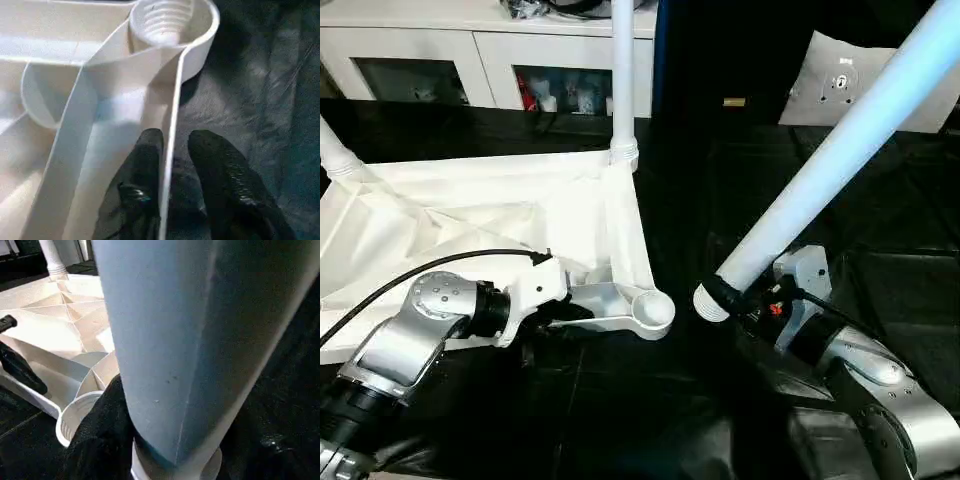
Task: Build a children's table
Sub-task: Insert table leg to table base
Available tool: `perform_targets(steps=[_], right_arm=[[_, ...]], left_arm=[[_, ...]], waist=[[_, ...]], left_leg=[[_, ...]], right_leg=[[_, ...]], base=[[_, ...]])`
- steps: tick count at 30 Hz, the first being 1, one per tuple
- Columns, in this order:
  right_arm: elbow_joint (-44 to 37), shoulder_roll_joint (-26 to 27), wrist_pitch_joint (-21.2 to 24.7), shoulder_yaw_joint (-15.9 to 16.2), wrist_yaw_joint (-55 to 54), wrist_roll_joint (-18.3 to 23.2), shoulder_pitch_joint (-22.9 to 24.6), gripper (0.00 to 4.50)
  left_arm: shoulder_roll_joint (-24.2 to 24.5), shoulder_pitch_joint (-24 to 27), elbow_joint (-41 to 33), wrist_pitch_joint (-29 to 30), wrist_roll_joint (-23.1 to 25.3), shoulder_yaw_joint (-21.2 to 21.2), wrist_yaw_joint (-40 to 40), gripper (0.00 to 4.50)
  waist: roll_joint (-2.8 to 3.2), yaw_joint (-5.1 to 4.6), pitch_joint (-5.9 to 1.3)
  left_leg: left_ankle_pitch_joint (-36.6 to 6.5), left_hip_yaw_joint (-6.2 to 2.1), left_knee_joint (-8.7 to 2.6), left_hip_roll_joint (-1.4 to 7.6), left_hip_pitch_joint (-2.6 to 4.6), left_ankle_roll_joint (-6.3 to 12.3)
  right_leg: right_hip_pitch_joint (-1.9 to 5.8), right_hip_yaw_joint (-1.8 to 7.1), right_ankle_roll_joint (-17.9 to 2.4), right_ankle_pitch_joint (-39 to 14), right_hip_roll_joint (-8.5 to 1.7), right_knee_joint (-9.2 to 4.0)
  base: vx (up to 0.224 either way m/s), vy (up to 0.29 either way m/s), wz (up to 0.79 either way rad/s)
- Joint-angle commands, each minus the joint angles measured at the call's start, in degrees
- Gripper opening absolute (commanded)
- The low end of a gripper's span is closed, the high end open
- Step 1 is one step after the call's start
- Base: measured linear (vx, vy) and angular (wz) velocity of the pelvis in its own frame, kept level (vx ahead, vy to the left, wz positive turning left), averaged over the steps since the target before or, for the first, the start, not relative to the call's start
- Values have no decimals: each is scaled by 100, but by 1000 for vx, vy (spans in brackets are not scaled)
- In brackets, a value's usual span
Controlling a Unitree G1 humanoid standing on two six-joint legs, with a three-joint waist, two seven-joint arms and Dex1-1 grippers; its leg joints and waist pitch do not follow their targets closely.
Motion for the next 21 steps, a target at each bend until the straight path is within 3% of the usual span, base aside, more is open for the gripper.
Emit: perform_targets(steps=[1,10,16,18,21], right_arm=[[-147,-22,-78,65,1,-52,14,189],[-134,-1,-56,98,27,-14,-103,189],[-187,7,102,215,132,111,-385,189],[-108,45,253,391,223,127,-752,189],[137,92,370,606,255,-7,-1094,189]], left_arm=[[66,-68,75,-126,144,0,30,103],[-3,-133,318,-356,299,7,60,29],[-207,-214,387,-292,223,76,115,2],[-381,-319,515,-370,324,30,226,1],[-568,-379,514,-436,396,-25,385,0]], waist=[[80,23,-336],[96,31,-327],[116,12,-367],[119,6,-392],[107,24,-385]], left_leg=[[-325,-43,-527,336,-117,253],[-526,-50,-549,352,-110,185],[-275,-46,-522,347,-116,188],[-83,-41,-497,328,-126,231],[-113,-16,-492,333,-110,237]], right_leg=[[394,292,-1307,-1515,-427,-359],[385,301,-1269,-1714,-444,-376],[409,295,-1400,-1282,-442,-331],[441,291,-1482,-1027,-436,-300],[423,296,-1464,-1269,-438,-330]], base=[[0,0,0],[0,0,0],[0,0,0],[0,0,0],[0,0,0]])
